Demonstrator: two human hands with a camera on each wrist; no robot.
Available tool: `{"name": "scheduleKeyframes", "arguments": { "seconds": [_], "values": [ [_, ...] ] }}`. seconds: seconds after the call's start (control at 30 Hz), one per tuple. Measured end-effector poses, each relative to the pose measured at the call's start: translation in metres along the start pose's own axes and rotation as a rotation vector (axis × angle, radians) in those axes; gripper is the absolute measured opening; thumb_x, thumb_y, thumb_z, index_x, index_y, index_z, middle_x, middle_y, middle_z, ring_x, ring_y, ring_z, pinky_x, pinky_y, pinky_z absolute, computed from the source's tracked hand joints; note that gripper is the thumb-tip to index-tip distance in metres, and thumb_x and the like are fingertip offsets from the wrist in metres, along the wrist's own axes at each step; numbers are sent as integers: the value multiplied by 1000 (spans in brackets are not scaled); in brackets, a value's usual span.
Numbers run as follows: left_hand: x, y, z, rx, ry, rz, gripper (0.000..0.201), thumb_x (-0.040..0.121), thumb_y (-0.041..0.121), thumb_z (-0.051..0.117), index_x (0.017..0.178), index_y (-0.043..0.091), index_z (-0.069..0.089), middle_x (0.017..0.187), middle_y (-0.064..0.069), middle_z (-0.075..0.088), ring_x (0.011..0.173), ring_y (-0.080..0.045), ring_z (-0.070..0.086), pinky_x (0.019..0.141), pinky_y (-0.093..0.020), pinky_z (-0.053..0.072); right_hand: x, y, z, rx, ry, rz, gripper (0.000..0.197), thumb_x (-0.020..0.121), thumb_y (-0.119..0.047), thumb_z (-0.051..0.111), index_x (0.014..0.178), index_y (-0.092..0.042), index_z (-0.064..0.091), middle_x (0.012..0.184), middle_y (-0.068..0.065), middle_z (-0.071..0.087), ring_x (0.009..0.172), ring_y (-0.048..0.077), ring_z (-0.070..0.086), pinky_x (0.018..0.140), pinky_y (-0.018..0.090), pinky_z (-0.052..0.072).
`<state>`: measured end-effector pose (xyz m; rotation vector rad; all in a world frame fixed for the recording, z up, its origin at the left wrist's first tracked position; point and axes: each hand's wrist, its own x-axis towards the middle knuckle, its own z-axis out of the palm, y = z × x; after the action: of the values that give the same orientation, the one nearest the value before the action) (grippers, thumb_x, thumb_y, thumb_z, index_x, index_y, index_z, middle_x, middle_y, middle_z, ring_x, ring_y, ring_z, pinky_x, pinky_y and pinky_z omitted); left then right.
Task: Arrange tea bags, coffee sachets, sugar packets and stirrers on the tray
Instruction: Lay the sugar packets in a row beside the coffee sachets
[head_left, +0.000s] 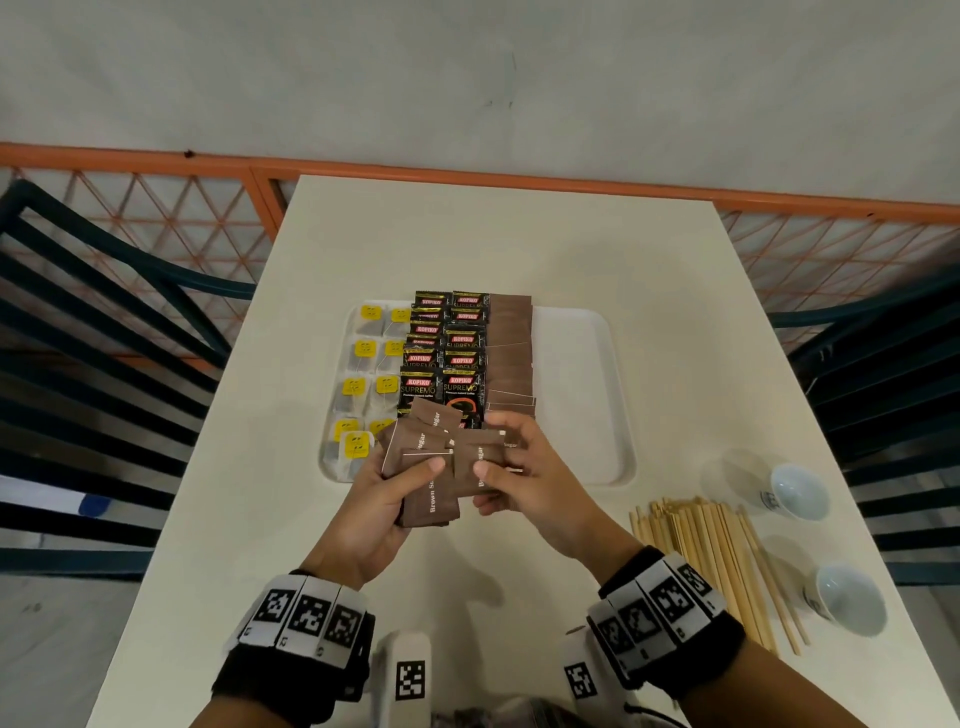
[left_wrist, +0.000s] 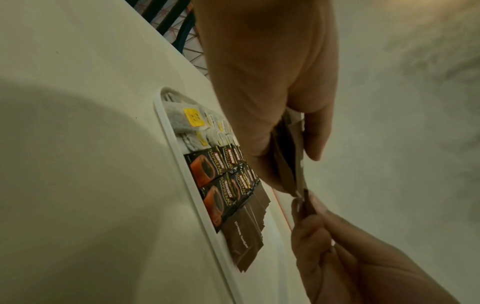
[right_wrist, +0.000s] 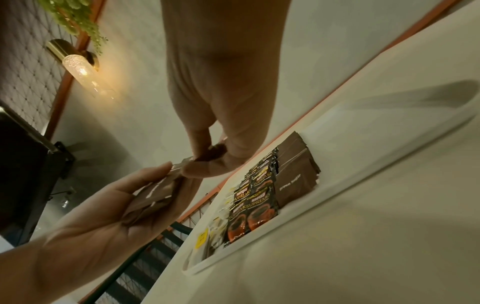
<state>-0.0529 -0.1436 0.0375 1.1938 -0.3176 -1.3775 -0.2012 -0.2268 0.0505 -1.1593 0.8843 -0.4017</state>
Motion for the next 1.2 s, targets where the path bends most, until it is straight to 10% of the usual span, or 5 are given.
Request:
{"name": "scheduleKeyframes", "arguments": {
  "seconds": [0.3, 0.5, 0.97, 1.2],
  "values": [
    [7, -13, 13, 65, 44, -32, 34, 81, -5, 60, 103, 21, 56, 86, -1, 72, 69, -13, 71, 53, -29, 56, 9, 15, 1, -19, 259, -7, 19, 90, -9, 56, 81, -21, 45, 99, 13, 60, 75, 11, 54, 48, 7, 40],
    [11, -12, 9, 77, 82, 3, 38, 81, -13, 56, 100, 20, 57, 78, 0, 73, 68, -13, 71, 54, -25, 56, 6, 9, -23, -303, 48, 40, 24, 83, -8, 66, 106, -15, 62, 85, -3, 63, 73, 4, 56, 52, 4, 41],
    [5, -1, -19, -5, 69, -40, 49, 85, 18, 55, 132, 9, 45, 116, -24, 61, 87, -24, 69, 58, -33, 52, 42, 38, -58, -424, 358, 27, 18, 82, -13, 68, 78, -24, 54, 82, 3, 65, 70, 11, 56, 60, 16, 42],
    [3, -2, -13, 24, 30, -15, 62, 73, 27, 72, 126, 6, 48, 86, -8, 71, 75, -16, 70, 48, -26, 49, 48, 50, -54, -572, 405, -75, 20, 77, -14, 73, 84, -14, 55, 69, -3, 49, 67, 11, 47, 58, 8, 39]
  ]
}}
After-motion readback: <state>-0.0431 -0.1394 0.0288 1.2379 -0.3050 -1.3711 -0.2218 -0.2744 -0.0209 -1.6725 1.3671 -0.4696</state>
